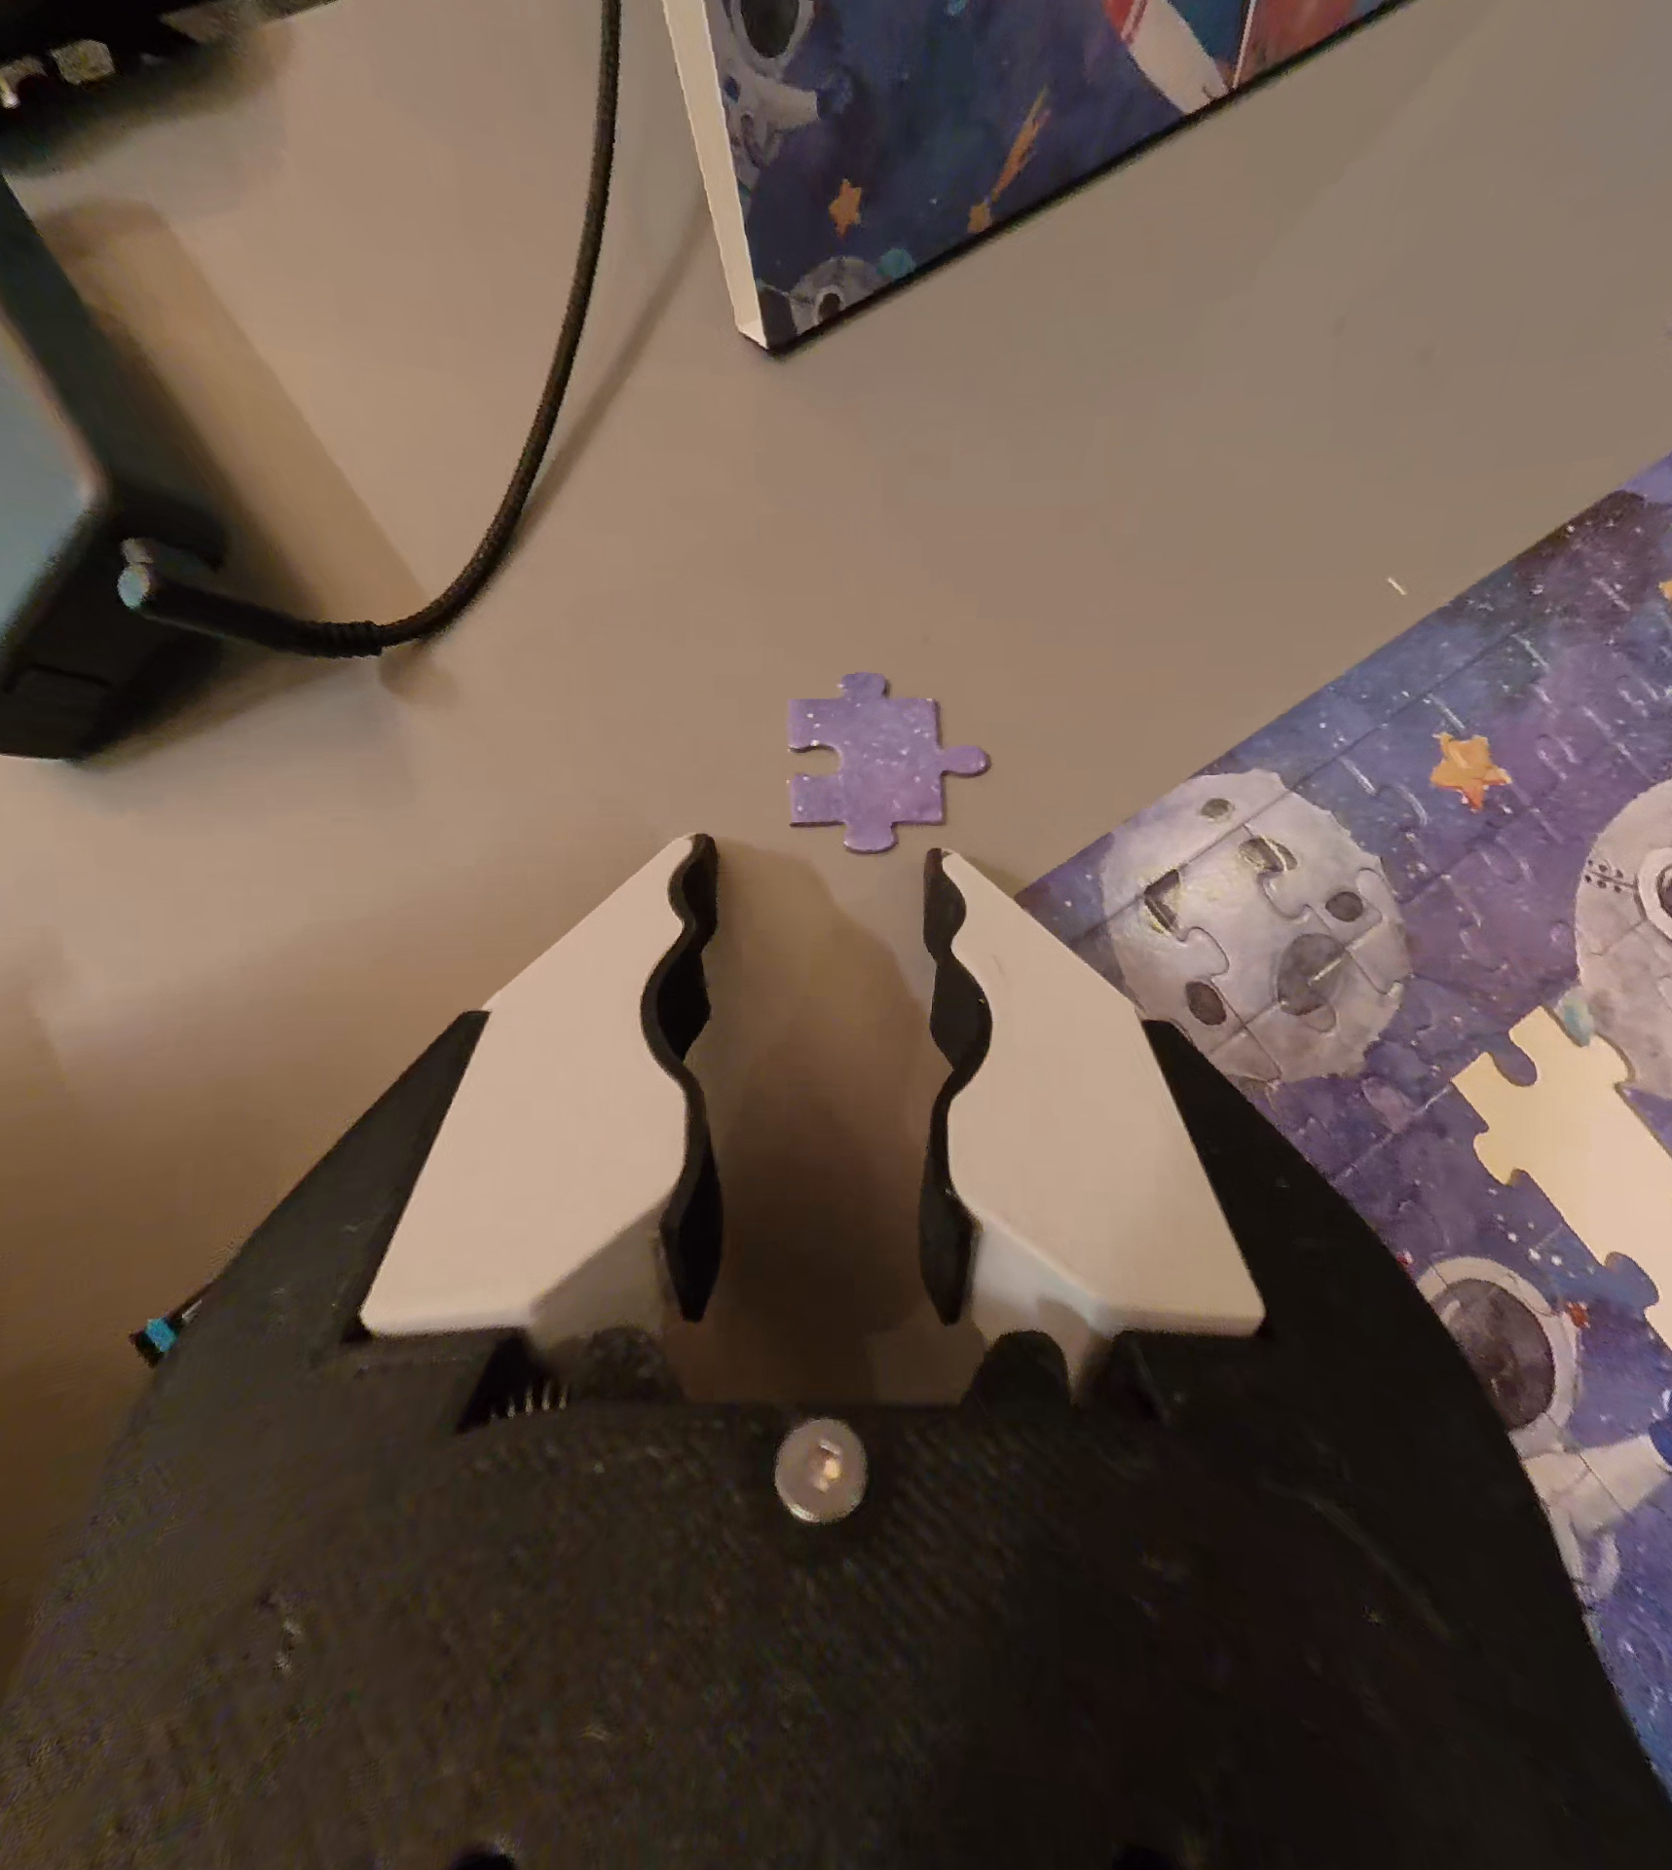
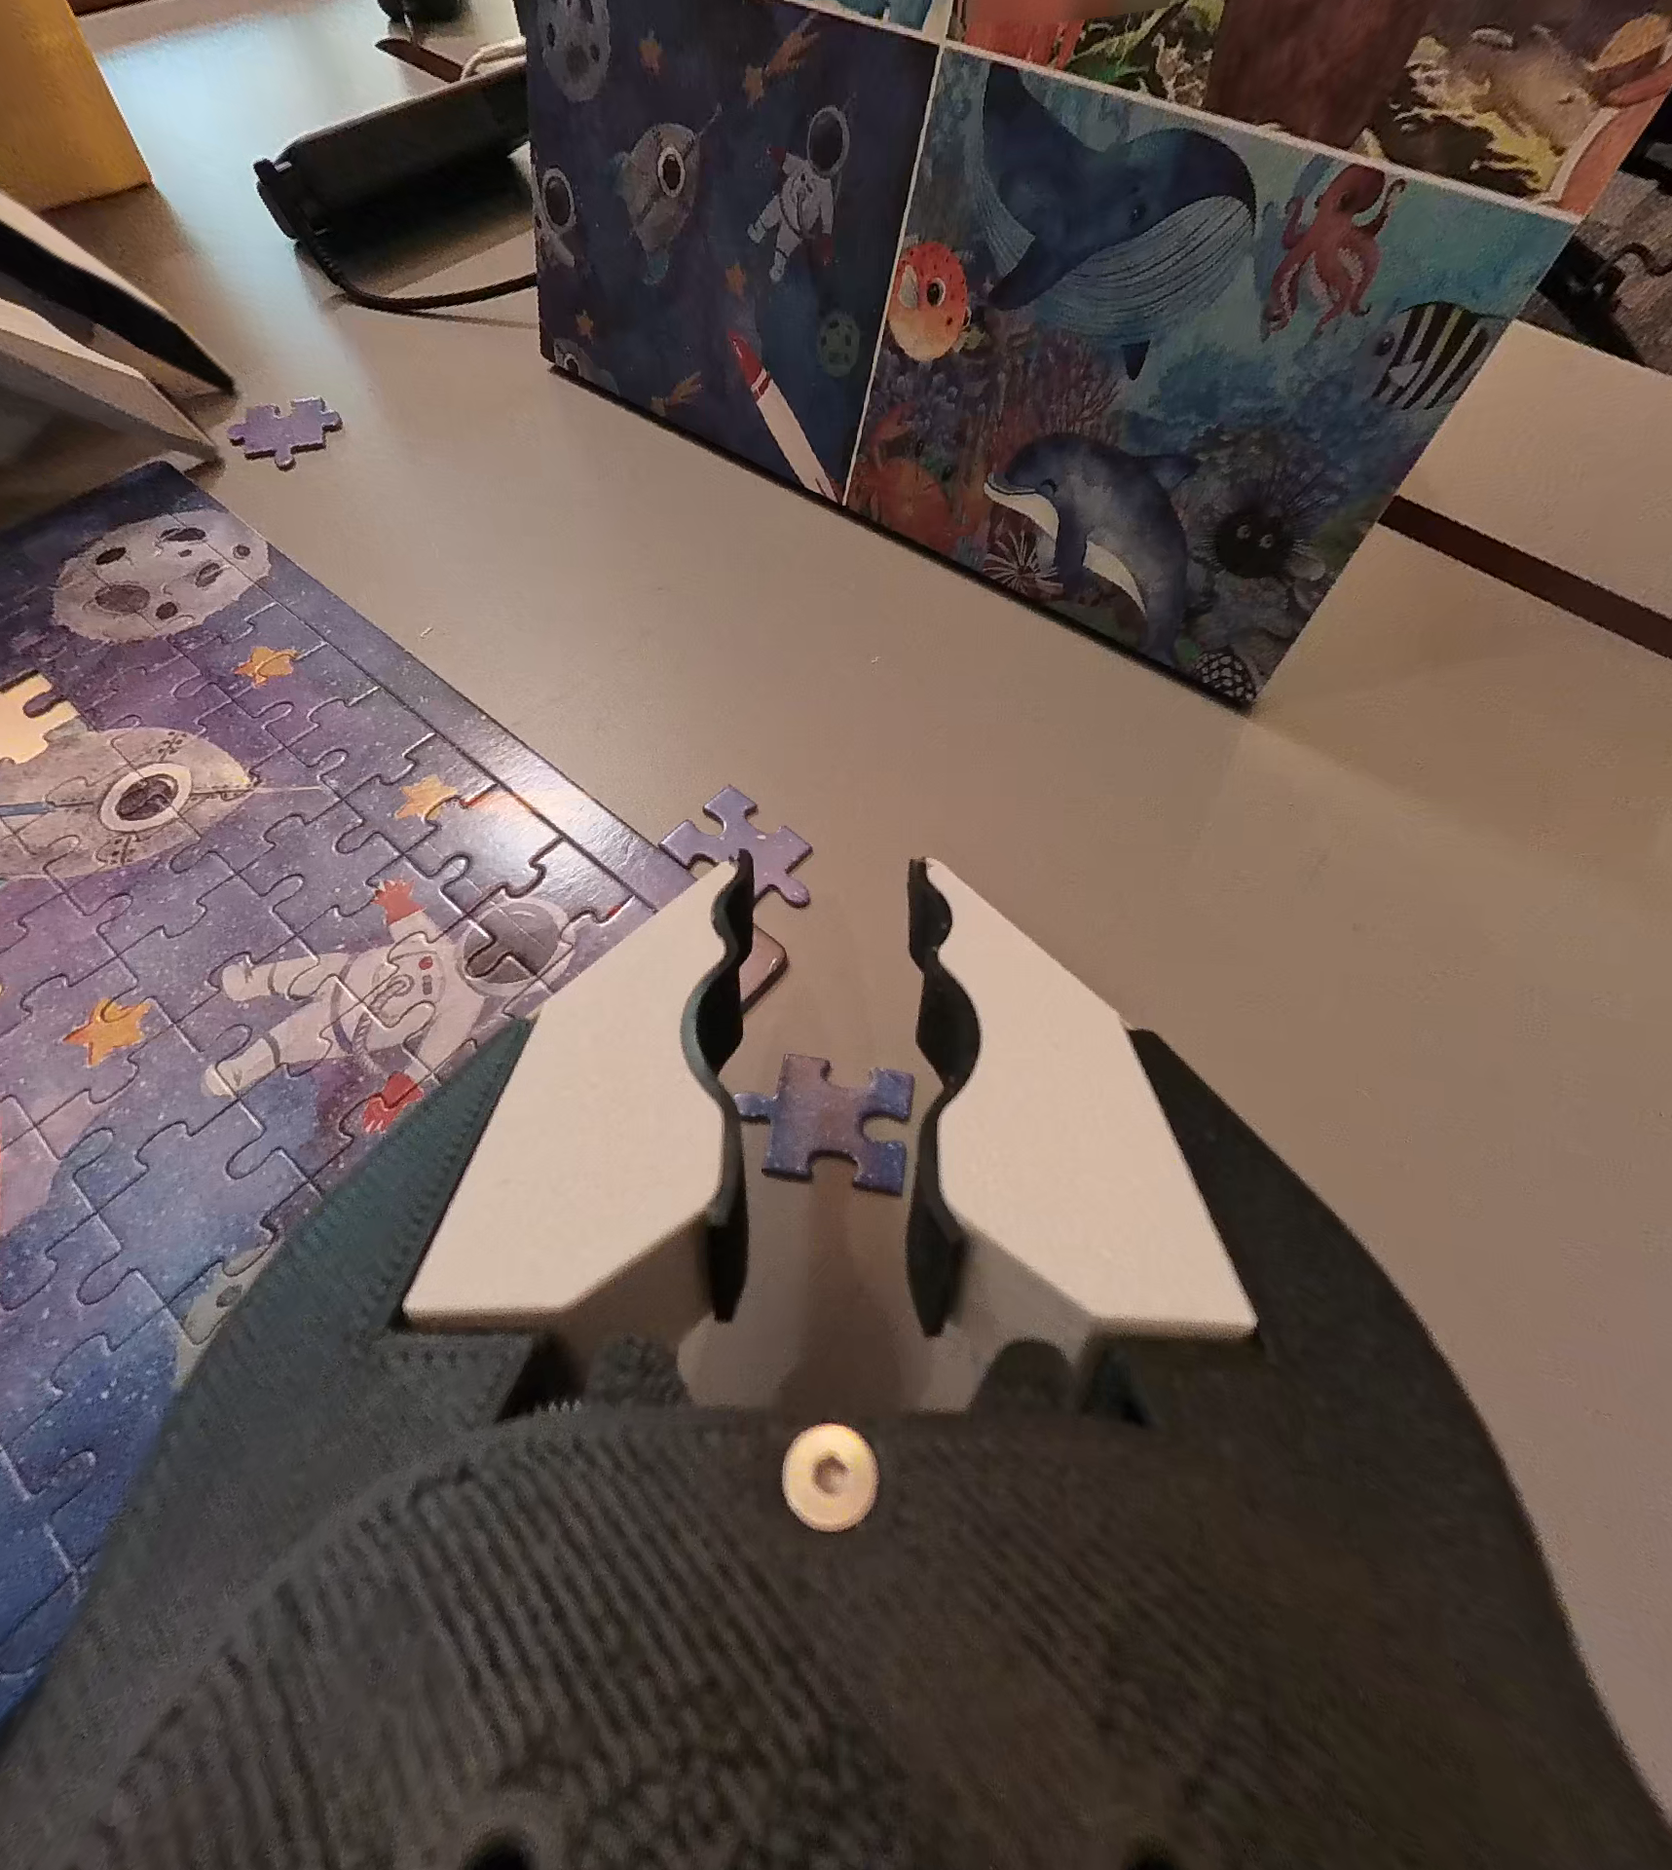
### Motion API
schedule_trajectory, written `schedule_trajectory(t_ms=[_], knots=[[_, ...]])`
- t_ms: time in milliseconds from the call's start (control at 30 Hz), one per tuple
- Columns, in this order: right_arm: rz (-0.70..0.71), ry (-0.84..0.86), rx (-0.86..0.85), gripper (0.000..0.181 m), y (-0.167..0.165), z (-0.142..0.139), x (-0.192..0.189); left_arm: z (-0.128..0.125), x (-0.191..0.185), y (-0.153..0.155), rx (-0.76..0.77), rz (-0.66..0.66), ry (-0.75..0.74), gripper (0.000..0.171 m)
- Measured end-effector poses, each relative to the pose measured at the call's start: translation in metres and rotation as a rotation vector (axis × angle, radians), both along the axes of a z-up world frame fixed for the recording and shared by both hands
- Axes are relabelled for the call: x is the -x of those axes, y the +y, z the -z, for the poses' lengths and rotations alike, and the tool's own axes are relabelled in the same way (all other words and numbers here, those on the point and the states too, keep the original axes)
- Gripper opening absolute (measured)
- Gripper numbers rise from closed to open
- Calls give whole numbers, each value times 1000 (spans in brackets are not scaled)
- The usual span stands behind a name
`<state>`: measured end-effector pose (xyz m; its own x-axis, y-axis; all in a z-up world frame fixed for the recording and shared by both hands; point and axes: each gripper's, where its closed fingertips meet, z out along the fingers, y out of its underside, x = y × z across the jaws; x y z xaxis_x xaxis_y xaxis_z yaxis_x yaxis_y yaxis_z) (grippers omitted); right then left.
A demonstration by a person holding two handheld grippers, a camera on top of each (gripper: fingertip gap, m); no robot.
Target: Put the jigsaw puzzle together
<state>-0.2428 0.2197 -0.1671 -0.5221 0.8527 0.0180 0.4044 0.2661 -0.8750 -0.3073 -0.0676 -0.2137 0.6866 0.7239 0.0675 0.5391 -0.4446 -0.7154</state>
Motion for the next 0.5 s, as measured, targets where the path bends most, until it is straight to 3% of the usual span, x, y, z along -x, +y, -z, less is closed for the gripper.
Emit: schedule_trajectory(t_ms=[300, 433, 500], knots=[[-10, -2, -16, 29, -3, 2, -1, -2, -3, 13, -91, 51, -66, 37], [-7, -9, -18, 29, -2, 4, 0, -22, -43, 36, -358, 304, -317, 24], [-8, -14, -12, 28, -2, 5, 0, -42, -36, 29, -452, 292, -270, 23]])
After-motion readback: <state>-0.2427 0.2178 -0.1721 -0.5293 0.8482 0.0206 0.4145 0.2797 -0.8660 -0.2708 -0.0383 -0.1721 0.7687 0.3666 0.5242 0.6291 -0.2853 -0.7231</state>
